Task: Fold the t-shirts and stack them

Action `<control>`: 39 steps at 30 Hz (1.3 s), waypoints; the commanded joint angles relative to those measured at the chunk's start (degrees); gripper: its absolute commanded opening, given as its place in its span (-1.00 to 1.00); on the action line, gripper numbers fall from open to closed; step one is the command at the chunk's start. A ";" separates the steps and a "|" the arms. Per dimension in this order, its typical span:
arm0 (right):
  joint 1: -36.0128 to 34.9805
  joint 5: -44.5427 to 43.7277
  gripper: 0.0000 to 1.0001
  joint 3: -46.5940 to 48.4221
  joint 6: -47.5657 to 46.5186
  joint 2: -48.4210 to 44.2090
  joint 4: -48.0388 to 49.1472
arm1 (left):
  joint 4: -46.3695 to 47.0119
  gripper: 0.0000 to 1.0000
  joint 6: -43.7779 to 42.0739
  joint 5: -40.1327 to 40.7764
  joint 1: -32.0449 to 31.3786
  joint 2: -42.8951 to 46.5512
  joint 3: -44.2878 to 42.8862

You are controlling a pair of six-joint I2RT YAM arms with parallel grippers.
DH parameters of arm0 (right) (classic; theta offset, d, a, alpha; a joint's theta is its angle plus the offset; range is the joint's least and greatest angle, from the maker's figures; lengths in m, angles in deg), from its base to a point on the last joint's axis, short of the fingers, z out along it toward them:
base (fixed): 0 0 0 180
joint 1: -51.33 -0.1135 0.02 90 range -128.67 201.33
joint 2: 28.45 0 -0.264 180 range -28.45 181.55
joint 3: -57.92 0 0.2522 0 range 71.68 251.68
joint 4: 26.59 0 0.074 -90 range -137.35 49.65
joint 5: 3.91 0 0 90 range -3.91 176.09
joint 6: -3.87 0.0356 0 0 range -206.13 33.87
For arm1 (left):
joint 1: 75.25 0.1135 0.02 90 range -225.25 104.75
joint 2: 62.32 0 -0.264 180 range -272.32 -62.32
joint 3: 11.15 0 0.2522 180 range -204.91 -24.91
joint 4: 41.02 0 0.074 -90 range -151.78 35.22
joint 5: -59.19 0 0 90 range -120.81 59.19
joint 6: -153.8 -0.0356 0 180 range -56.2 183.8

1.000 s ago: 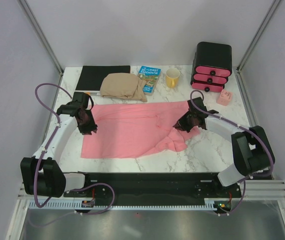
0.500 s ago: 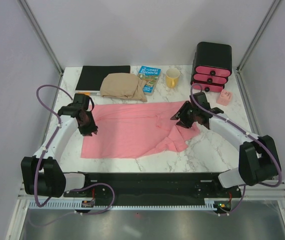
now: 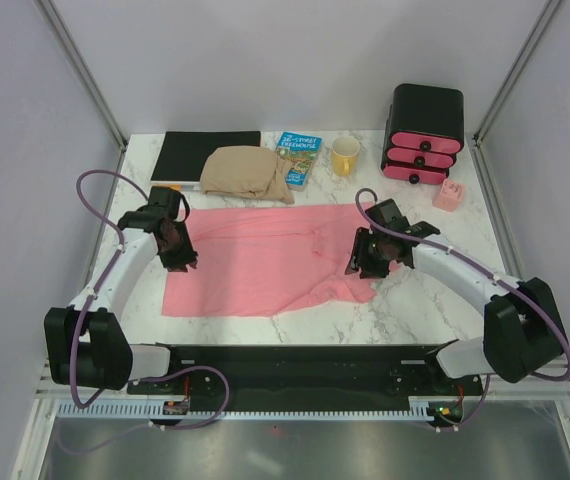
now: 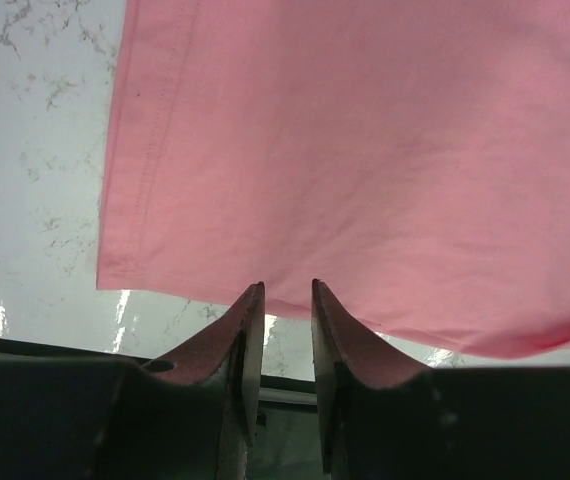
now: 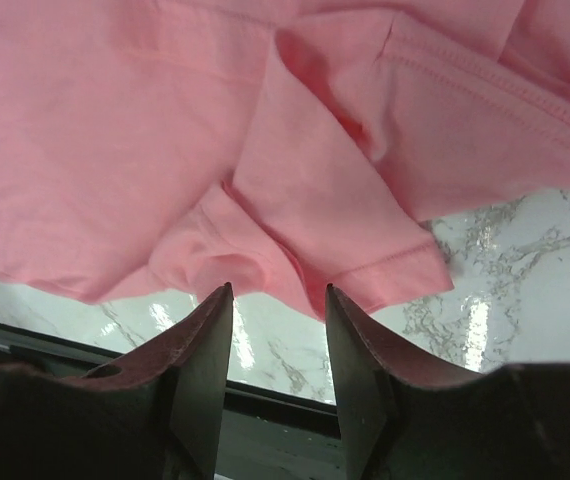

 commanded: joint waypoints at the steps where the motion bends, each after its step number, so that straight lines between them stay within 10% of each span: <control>1: -0.63 1.52 0.00 -2.59 -2.57 1.68 0.79 | 1.44 -0.35 -2.16 -1.36 -0.32 0.10 -0.49; 22: -3.00 5.30 -0.03 -4.88 -3.19 6.96 4.31 | 1.44 -0.35 -1.46 -1.36 -1.03 0.45 -0.14; 30: -3.53 3.63 -0.86 -4.35 -3.01 7.23 4.40 | 1.53 -0.35 -1.46 -0.83 -1.03 0.71 0.21; 39: -3.71 0.99 -1.00 2.22 -5.11 2.92 -1.05 | 2.15 -0.31 -0.93 1.45 -1.03 0.10 1.88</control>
